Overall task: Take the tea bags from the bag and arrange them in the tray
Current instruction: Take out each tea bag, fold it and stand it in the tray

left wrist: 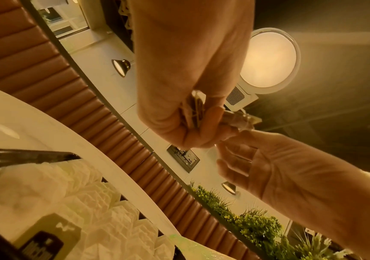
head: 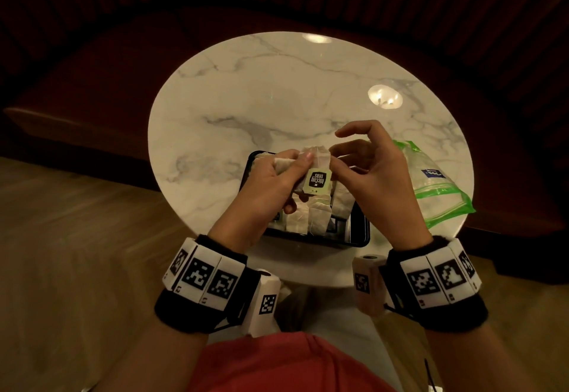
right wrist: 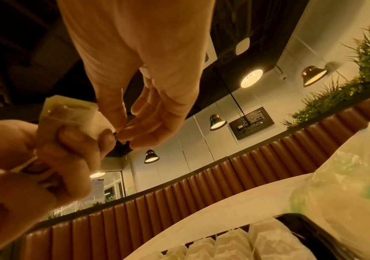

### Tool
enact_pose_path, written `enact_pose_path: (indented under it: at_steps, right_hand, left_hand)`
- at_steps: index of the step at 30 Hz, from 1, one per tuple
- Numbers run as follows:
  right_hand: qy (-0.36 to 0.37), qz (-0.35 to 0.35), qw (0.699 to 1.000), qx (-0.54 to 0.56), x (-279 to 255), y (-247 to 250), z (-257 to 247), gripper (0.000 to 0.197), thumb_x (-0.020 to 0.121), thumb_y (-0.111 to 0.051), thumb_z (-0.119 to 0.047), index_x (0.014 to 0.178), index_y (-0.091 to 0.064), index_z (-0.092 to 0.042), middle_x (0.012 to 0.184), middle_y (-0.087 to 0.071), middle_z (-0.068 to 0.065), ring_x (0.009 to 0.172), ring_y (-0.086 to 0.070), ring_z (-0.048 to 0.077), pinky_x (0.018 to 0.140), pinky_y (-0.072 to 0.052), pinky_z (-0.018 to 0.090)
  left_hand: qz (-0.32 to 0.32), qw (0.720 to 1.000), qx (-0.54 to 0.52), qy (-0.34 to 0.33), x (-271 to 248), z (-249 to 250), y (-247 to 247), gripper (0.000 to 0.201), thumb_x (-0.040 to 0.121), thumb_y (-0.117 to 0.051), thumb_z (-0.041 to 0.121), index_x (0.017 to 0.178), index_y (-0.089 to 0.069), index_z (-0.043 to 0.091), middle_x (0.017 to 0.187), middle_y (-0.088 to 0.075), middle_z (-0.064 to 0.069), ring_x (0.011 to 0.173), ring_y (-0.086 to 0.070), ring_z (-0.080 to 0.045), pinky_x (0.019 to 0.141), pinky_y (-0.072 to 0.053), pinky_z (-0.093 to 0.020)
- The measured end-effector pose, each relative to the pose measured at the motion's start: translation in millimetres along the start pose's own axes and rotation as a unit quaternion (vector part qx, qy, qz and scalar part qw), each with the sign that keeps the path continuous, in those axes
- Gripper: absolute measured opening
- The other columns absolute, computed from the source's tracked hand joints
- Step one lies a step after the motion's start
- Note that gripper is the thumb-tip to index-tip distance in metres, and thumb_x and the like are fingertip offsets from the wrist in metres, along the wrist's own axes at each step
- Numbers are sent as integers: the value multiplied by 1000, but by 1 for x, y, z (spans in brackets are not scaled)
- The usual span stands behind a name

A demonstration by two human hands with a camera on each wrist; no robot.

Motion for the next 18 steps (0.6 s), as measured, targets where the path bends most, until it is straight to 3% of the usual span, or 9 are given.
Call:
enact_pose_path:
  at_steps: [3, 5, 9, 12, 14, 18]
  right_hand:
    - [-16, 9, 999, 40, 2, 3, 1, 34, 83, -73, -4, 107, -55, -21, 86, -71, 4, 78, -70, 22, 75, -59, 42]
    - [-25, 15, 997, 71, 2, 6, 2, 35, 84, -71, -2, 110, -56, -18, 87, -72, 7, 80, -71, 27, 77, -59, 45]
    - [-46, 20, 993, 103, 3, 11, 5, 36, 84, -70, -1, 114, -54, -13, 86, -74, 6, 78, -70, 23, 76, -57, 37]
    - [-58, 7, 992, 108, 5, 10, 7, 36, 84, -70, -1, 114, -55, -13, 87, -74, 7, 78, -70, 23, 75, -56, 36]
    - [-60, -9, 992, 106, 5, 9, 6, 36, 83, -71, 0, 114, -57, -12, 88, -74, 8, 79, -70, 22, 74, -56, 33]
    - [-62, -43, 991, 109, 7, 8, 2, 37, 79, -73, -1, 113, -60, -11, 87, -75, 9, 80, -72, 17, 71, -54, 23]
  left_hand:
    - [-4, 999, 38, -26, 0, 3, -1, 25, 100, -50, 32, 91, -66, 16, 74, -64, -8, 65, -58, -17, 51, -43, -27]
    - [-6, 998, 49, -42, 0, 6, -2, 26, 100, -51, 31, 92, -66, 12, 73, -63, -10, 67, -57, -21, 59, -44, -36]
    - [-7, 996, 60, -71, 0, 14, -2, 21, 100, -51, 24, 87, -64, 13, 53, -57, 10, 48, -49, -1, 45, -36, -17]
    - [-25, 993, 65, -97, -2, 20, -5, 23, 101, -50, 14, 95, -64, -3, 48, -57, 15, 44, -52, 4, 46, -36, -7]
    - [-38, 991, 69, -108, -3, 23, -6, 26, 100, -51, 13, 97, -64, -8, 51, -59, 14, 46, -54, 4, 47, -37, -5]
    - [-64, 990, 63, -106, -5, 25, -8, 23, 99, -53, 17, 93, -69, 1, 59, -65, 10, 53, -58, 3, 51, -40, -7]
Point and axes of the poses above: each hand's wrist, its own x-axis towards the middle knuckle, its own y-axis out of the back of the hand, z = x × y, the point moved 8 cm from there along x, towards the middle knuckle
